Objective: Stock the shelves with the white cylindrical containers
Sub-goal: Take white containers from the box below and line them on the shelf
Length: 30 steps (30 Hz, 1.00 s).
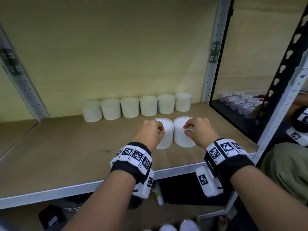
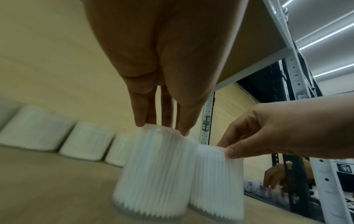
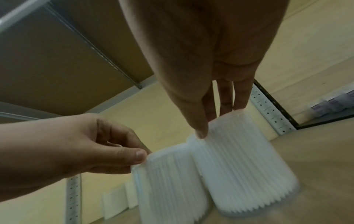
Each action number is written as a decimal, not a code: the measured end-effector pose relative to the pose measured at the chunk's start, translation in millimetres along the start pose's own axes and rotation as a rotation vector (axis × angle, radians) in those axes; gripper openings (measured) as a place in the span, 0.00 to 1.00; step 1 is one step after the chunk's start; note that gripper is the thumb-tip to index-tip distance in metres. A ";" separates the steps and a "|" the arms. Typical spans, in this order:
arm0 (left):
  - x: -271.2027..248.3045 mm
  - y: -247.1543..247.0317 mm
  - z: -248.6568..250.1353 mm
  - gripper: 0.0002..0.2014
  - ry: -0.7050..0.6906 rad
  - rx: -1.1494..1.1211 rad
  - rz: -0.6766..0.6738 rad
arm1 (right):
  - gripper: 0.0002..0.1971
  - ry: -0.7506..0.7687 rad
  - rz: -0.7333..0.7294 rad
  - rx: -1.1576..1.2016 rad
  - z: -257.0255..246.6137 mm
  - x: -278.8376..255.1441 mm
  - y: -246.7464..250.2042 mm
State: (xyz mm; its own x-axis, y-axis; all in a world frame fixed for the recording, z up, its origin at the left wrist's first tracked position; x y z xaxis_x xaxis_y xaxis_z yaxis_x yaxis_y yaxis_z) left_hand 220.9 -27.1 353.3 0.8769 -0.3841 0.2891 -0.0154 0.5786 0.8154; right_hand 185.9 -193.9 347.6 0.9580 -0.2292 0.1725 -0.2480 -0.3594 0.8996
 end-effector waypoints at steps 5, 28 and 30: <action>36.8 -17.0 5.9 0.09 -0.030 -0.018 -0.020 | 0.11 -0.042 0.004 -0.019 19.6 32.0 0.4; 146.4 -57.2 4.5 0.09 -0.105 0.047 -0.062 | 0.11 -0.013 0.016 -0.118 43.5 137.9 0.2; 148.2 -58.4 3.3 0.09 -0.098 0.040 -0.055 | 0.12 -0.011 0.017 -0.126 44.7 141.3 -1.0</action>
State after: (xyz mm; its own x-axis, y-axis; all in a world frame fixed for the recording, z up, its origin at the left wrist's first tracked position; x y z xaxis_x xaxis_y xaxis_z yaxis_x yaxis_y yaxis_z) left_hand 350.1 -120.2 350.1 0.8258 -0.4841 0.2891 0.0110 0.5264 0.8502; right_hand 315.0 -266.3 353.1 0.9519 -0.2448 0.1844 -0.2437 -0.2394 0.9398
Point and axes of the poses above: each hand's wrist, its own x-axis towards the middle knuckle, its own y-axis out of the back of the hand, z = x × y, the point moved 8 cm from there along x, towards the middle knuckle, and after that the axes turned 3 degrees about -x, right-handed, at the moved point
